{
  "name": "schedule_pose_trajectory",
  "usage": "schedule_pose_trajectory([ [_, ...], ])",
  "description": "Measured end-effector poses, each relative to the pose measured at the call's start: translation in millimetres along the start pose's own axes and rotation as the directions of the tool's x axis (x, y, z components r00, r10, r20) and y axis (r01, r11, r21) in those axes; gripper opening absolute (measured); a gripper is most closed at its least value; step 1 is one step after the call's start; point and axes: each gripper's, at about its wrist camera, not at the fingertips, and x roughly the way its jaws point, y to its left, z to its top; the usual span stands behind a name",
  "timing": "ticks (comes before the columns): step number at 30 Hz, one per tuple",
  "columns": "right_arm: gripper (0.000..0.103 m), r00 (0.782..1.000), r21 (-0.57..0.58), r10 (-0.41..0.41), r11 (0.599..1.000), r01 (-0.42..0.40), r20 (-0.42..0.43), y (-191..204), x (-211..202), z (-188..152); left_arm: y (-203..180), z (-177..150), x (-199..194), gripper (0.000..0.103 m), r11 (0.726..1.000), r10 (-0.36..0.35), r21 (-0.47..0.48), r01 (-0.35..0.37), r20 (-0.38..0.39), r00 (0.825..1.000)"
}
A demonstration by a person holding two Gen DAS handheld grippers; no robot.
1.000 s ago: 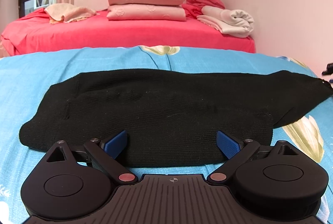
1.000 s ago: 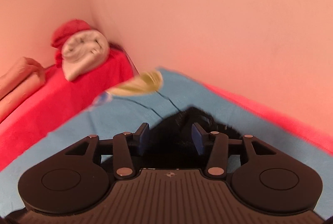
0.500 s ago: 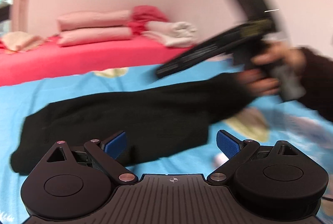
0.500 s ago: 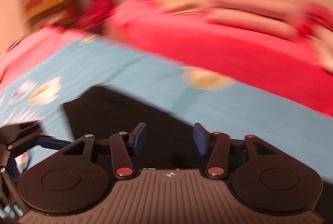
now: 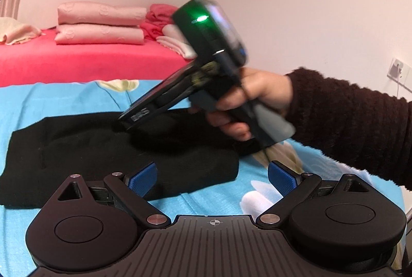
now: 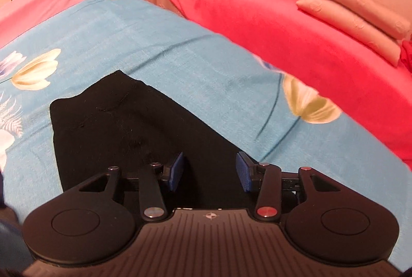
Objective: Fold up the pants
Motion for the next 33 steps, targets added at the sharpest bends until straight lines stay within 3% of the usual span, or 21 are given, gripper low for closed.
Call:
schedule_pose_trajectory([
  [5,0.050,0.999,0.020,0.005,1.000,-0.005,-0.032,-26,-11,-16,2,0,5,0.103,1.000,0.015,-0.003,-0.015,-0.011,1.000],
  [11,0.051,0.995,0.196,0.096,0.977,-0.087,-0.035,-66,-8,-34,7,1,8,0.103,1.000,0.024,-0.008,-0.024,-0.017,1.000],
  [14,0.010,0.996,0.192,0.089,0.978,-0.084,-0.020,-60,-10,-35,8,2,10,0.103,0.999,0.033,-0.014,-0.033,-0.022,0.999],
  [18,0.008,0.998,0.122,0.012,0.992,-0.020,0.063,-49,-31,-19,9,2,11,0.103,0.999,0.043,-0.025,-0.044,-0.025,0.999],
  [21,0.008,0.996,0.151,0.000,0.988,-0.014,0.088,-58,-27,-8,9,1,11,0.103,0.998,0.049,-0.028,-0.050,-0.028,0.998],
  [24,0.016,1.000,0.172,-0.016,0.985,0.018,-0.017,-60,9,-20,8,1,11,0.103,0.998,0.056,-0.022,-0.057,-0.030,0.998],
  [25,0.020,0.999,0.179,-0.030,0.983,0.025,0.020,-59,6,-24,8,0,11,0.103,0.998,0.058,-0.020,-0.058,-0.032,0.998],
  [27,0.048,0.999,0.207,-0.042,0.978,0.034,0.032,-58,-6,-25,7,1,12,0.103,0.998,0.054,-0.018,-0.054,-0.037,0.998],
  [30,0.052,0.995,0.190,-0.062,0.981,0.048,0.072,-54,-28,-22,3,1,17,0.103,0.999,0.045,-0.002,-0.045,-0.060,0.997],
  [32,0.053,0.996,0.118,-0.030,0.993,0.019,0.090,-43,-38,-11,-2,1,20,0.103,0.999,0.040,0.030,-0.038,-0.074,0.996],
  [33,0.059,0.995,0.085,-0.010,0.996,0.001,0.099,-34,-39,-3,-5,0,21,0.103,0.998,0.036,0.050,-0.033,-0.078,0.996],
])
